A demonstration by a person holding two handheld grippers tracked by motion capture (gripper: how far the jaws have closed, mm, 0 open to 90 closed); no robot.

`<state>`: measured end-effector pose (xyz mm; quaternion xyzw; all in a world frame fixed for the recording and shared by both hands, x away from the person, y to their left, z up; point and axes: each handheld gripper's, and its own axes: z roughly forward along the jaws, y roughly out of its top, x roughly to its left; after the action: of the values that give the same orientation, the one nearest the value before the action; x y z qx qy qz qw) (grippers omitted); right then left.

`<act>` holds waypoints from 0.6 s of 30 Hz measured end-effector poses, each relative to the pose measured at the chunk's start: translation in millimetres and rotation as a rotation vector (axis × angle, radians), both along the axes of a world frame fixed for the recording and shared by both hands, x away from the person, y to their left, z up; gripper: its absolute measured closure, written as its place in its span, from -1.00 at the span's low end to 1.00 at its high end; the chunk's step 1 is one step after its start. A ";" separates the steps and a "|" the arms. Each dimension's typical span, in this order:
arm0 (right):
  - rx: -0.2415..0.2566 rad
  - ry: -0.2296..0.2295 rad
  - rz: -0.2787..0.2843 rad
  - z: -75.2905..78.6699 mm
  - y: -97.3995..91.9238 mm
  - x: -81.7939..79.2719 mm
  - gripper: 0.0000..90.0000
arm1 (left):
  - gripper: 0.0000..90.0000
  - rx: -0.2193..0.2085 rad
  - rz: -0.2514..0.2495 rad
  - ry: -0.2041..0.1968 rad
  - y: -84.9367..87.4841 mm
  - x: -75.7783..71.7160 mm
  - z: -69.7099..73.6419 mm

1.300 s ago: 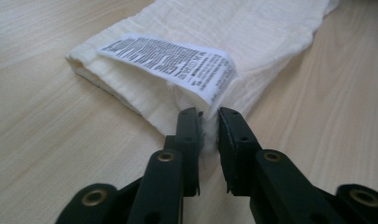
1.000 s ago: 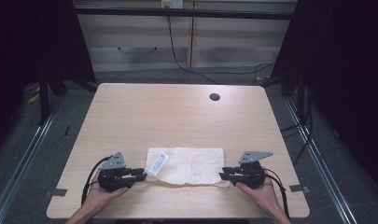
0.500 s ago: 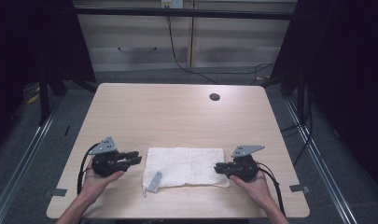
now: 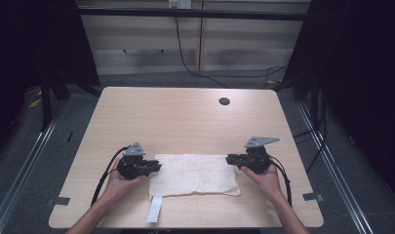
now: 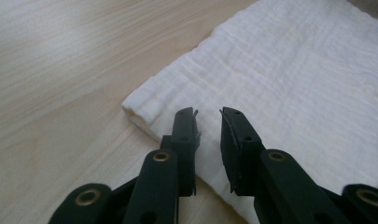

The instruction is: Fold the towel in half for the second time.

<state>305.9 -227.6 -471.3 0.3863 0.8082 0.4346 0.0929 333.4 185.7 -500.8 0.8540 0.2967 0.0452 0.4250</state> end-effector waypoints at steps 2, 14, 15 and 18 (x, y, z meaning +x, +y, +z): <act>0.007 0.003 -0.020 -1.8 -2.4 8.2 0.73 | 0.69 0.004 0.003 0.004 1.0 0.3 -2.1; -0.048 0.095 -0.043 -28.4 -5.3 40.0 0.47 | 0.70 0.013 -0.001 -0.009 2.9 -1.2 -4.8; -0.049 0.096 -0.034 -29.5 -4.9 40.2 0.47 | 0.70 0.010 0.002 -0.007 3.3 -1.4 -4.9; -0.061 0.099 -0.027 -30.4 -1.9 39.3 0.47 | 0.71 0.012 0.003 -0.010 5.6 -2.0 -5.0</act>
<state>345.1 -229.5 -501.7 0.4154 0.8194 0.3887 0.0704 331.4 191.3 -505.8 0.8558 0.2955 0.0518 0.4214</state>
